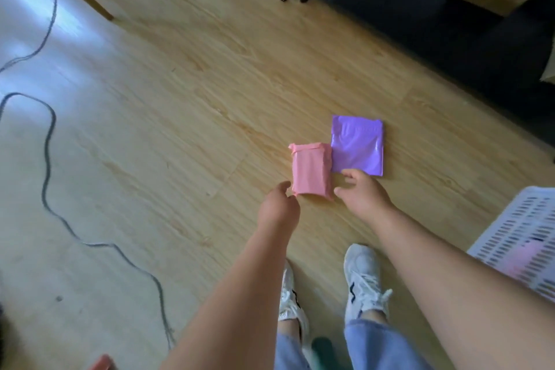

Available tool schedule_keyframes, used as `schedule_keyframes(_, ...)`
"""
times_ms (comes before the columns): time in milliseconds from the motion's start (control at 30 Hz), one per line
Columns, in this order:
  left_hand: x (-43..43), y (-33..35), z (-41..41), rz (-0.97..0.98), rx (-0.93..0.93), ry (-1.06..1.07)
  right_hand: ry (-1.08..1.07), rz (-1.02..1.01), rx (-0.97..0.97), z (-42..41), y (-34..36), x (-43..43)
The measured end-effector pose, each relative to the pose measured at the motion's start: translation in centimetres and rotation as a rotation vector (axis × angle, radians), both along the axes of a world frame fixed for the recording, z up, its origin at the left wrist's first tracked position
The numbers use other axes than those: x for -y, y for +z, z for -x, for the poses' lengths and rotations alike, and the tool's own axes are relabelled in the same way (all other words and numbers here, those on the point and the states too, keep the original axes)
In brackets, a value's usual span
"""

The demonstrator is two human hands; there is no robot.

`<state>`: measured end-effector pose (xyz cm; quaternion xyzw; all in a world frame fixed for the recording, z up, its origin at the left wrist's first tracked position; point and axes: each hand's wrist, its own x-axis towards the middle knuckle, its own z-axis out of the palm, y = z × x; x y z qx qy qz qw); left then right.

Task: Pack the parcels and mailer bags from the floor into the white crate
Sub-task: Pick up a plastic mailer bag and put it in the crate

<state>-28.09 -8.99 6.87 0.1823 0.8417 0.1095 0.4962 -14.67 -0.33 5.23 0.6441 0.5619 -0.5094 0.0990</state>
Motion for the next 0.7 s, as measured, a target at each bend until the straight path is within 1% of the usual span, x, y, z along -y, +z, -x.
schedule_keyframes(233, -2.1, -11.4, 0.2, 0.042, 0.07, -0.019, -0.019, 0.06, 0.063, 0.7, -11.7, -0.2)
schedule_keyframes(300, -2.7, -15.0, 0.2, 0.049, 0.061, -0.049, -0.009, 0.078, 0.076, 0.6, -15.3, -0.5)
schedule_keyframes(433, -3.7, -19.5, 0.3, 0.075, 0.054, -0.099, 0.002, 0.141, 0.079, 0.7, -20.4, -0.8)
schedule_keyframes(533, -3.8, -22.1, -0.1, 0.095, 0.102, -0.125, 0.014, 0.213, 0.036, 0.8, -23.4, -0.1)
schedule_keyframes(633, -3.6, -22.6, -0.6, 0.081, 0.126, -0.074, -0.033, 0.234, -0.016, -0.1, -25.9, 0.5)
schedule_keyframes(700, -3.3, -21.3, -0.6, 0.052, 0.116, -0.041, -0.086, 0.204, -0.056, -0.3, -24.6, 0.6)
